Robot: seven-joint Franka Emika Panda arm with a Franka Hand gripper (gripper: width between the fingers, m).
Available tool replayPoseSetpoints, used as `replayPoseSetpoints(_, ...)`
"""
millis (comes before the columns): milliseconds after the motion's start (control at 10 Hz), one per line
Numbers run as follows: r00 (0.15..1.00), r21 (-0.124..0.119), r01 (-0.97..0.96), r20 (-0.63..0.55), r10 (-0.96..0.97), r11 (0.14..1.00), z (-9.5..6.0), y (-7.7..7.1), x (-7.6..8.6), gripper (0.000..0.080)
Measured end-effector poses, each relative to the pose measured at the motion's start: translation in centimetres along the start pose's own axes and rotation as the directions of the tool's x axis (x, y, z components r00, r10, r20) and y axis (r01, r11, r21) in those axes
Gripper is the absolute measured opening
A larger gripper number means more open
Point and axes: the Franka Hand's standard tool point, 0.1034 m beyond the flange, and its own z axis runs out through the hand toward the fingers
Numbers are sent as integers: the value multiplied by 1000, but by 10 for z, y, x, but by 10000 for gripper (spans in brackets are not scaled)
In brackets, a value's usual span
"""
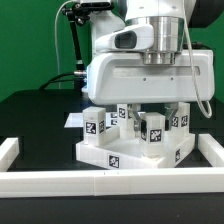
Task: Assemble square table
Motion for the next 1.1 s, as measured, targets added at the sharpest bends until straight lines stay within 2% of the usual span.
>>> replayPoseSetpoints(200,999,1,-40,0,40,999,0,0,0,289)
replayPoseSetpoints(500,958,4,-286,-1,286,958,0,0,0,290)
replayPoseSetpoints(700,837,18,-547,-10,548,837,1,1,0,290)
replayPoseSetpoints(1000,686,26,-728,-3,728,685,2,-1,1,290)
replayPoseSetpoints(1100,596,30,-803,4,803,595,2,-3,1,290)
